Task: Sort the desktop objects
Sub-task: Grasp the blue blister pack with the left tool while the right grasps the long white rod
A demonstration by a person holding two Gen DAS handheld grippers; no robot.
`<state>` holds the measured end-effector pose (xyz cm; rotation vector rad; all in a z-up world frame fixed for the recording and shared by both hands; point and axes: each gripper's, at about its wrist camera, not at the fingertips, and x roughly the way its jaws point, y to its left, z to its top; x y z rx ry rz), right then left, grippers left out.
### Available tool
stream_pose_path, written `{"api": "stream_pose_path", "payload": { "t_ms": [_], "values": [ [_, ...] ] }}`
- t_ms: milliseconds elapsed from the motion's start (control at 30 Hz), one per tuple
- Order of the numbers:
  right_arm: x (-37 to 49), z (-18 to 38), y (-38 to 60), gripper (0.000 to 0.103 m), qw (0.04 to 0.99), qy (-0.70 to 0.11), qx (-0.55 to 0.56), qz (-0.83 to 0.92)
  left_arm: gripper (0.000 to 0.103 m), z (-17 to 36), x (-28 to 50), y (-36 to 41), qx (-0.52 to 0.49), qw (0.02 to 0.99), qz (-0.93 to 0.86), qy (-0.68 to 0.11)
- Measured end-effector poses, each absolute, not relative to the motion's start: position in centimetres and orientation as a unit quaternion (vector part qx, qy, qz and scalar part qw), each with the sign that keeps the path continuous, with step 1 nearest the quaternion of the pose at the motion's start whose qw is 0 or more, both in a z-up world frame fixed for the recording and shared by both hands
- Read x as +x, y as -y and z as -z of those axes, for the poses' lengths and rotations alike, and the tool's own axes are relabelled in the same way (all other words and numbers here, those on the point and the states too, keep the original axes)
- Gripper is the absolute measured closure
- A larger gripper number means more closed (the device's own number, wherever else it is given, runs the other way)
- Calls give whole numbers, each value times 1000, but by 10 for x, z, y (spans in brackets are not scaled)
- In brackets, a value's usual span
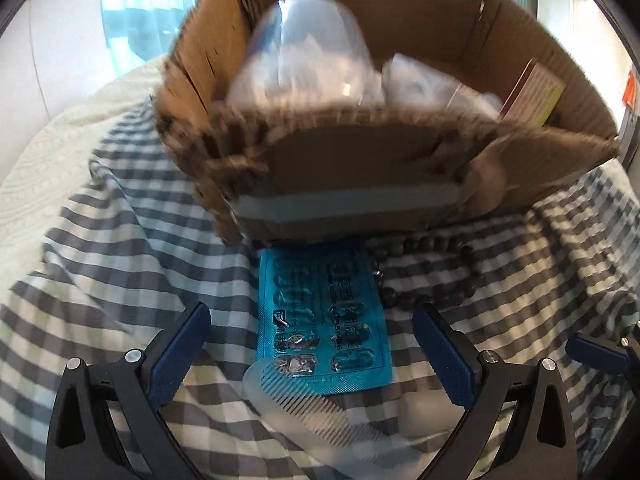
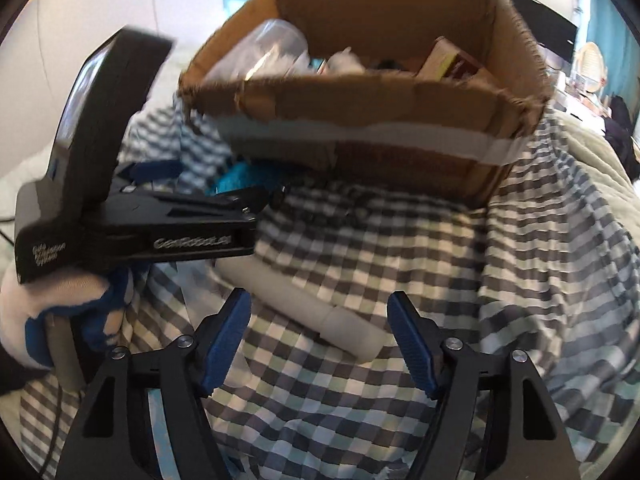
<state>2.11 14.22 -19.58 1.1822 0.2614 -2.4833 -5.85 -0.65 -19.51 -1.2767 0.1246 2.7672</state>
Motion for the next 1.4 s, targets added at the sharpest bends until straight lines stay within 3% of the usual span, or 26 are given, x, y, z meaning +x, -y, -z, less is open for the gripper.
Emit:
{"api": "stream_pose_path", "payload": {
  "t_ms": [200, 267, 333, 400, 600, 667, 700, 900, 1233, 1400],
  "values": [
    [15, 213, -133, 32, 182, -116, 433, 875, 1, 210, -63, 5, -434, 40, -898, -50],
    [13, 216, -131, 32, 182, -121, 435, 873, 6, 211, -63, 4, -435, 42, -898, -53],
    [12, 217, -130, 35, 179, -125, 438, 872, 19, 212, -62, 2, -435, 46, -897, -54],
    [11, 217, -133, 44, 169, -121, 442, 872, 32, 211, -59, 2, -433, 51, -898, -54],
    [14, 211, -145, 77, 175, -97, 444, 874, 33, 204, -48, 0, -424, 59, -902, -57],
    [18, 208, -146, 96, 169, -100, 442, 876, 33, 200, -42, -2, -420, 62, -903, -62],
    [19, 207, -149, 99, 166, -98, 444, 875, 33, 198, -38, -4, -418, 64, -904, -65],
    [27, 197, -162, 103, 176, -74, 439, 878, 33, 186, -21, -9, -405, 68, -908, -77],
    [47, 168, -179, 103, 176, -47, 398, 899, 33, 165, 11, -8, -387, 74, -916, -77],
    [36, 178, -176, 101, 208, -50, 415, 885, 33, 157, 30, -3, -382, 79, -918, -73]
  ]
}}
